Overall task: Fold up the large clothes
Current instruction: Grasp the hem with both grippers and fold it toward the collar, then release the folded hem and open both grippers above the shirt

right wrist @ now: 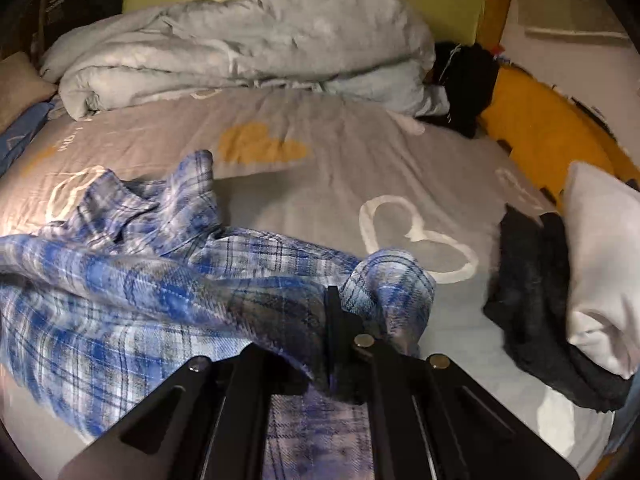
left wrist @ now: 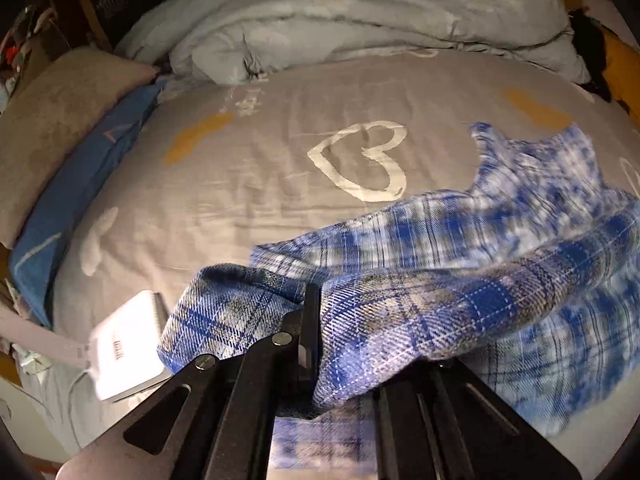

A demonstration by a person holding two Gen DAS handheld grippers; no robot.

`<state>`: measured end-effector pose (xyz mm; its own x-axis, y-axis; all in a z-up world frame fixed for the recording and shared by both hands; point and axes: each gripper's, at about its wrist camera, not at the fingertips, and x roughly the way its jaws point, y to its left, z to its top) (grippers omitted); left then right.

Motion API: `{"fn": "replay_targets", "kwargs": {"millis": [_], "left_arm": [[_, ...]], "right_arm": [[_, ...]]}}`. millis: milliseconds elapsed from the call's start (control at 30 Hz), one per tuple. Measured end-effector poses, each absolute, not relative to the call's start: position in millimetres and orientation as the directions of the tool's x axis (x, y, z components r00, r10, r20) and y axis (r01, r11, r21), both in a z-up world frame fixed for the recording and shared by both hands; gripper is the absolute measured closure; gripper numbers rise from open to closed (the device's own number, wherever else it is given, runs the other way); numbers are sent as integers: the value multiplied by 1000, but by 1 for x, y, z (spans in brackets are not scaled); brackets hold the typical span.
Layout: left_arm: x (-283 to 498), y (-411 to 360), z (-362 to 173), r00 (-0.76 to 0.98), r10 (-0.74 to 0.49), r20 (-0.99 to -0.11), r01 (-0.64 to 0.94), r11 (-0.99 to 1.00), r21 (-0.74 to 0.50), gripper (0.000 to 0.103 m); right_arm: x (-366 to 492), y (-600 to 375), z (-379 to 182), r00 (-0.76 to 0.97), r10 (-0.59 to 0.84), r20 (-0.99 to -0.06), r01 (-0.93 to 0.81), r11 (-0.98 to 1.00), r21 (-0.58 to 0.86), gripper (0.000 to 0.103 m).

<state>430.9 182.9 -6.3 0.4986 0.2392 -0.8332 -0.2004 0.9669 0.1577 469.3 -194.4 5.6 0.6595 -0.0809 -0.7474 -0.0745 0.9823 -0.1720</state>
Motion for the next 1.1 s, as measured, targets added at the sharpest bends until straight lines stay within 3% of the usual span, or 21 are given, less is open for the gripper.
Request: {"fn": "replay_targets", "kwargs": {"millis": [233,267,333,367,400,467,500,600,767,1100], "left_arm": [[445,183,-14,565,214,-797,-164,976,146,95],[441,183,-11,581,212,-786,-172,976,137,87],[434,182,1,612,204,-764,-178,977,118,54],[427,181,10,644,206,-737,-177,977,118,27],[422,179,19,674,224,-704,-188,973,130,15],[410,177,37,726,239,-645,-198,971,137,14],[405,177,44,742,222,-633,-186,975,123,12],[388,181,62,777,166,-608,-166,984,56,4],[364,179,76,788,104,-607,-124,992,8,1],[362,154,29,644,-16,-765,-24,999,-41,1]], "right_arm": [[494,-194,-10,641,-64,-765,-87,984,-155,97],[493,-195,-11,638,-58,-768,-93,984,-152,96],[490,-198,-7,640,-43,-767,-88,988,-129,92],[486,-199,-1,646,-23,-763,-89,990,-105,77],[486,-200,3,653,-7,-758,-94,991,-90,45],[473,-204,21,721,17,-693,-78,995,-57,7],[466,-206,29,758,6,-652,-56,997,-56,3],[452,-208,47,789,10,-615,-59,996,-60,0],[429,-219,57,779,69,-623,-90,996,-2,0],[427,-211,5,585,140,-799,-177,983,42,0]]}}
